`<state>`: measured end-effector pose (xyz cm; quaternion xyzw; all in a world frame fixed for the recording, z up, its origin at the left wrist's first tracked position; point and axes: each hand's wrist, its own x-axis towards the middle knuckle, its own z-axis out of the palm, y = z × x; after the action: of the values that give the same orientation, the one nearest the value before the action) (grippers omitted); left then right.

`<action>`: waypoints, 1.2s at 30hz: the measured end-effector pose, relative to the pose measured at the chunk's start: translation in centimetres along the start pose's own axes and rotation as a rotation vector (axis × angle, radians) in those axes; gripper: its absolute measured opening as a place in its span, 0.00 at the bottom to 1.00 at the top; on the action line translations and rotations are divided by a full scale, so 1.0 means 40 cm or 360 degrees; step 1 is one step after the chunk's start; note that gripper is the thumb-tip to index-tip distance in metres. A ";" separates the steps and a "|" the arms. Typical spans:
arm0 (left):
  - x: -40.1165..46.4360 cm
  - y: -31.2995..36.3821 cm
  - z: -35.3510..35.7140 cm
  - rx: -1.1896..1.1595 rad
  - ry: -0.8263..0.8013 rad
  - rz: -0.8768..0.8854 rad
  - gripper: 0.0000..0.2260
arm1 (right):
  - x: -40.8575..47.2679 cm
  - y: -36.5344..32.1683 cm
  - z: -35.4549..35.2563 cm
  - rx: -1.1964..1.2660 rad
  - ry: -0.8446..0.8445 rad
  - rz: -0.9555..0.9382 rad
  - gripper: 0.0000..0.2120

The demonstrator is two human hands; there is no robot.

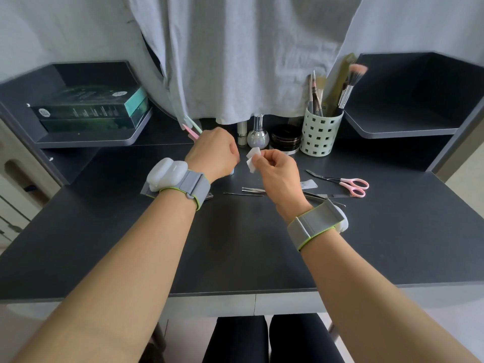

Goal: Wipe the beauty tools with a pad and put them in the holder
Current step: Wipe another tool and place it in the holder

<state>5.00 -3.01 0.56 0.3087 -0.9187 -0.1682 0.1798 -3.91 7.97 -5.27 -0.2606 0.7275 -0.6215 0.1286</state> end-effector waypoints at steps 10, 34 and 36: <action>-0.033 -0.025 0.027 0.0212 -0.0530 0.0047 0.03 | -0.010 0.003 -0.005 -0.0003 0.0022 -0.0012 0.07; -0.070 -0.030 0.028 0.0262 -0.0912 0.0049 0.06 | -0.017 0.008 -0.005 -0.0021 0.0034 0.0033 0.07; -0.075 -0.028 0.023 0.0256 -0.0913 0.0052 0.05 | -0.019 0.011 -0.006 -0.0004 0.0043 0.0051 0.08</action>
<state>7.40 -1.80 -1.40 0.2468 -0.9473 -0.1724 -0.1096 -3.49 8.61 -5.75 -0.2406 0.7340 -0.6220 0.1283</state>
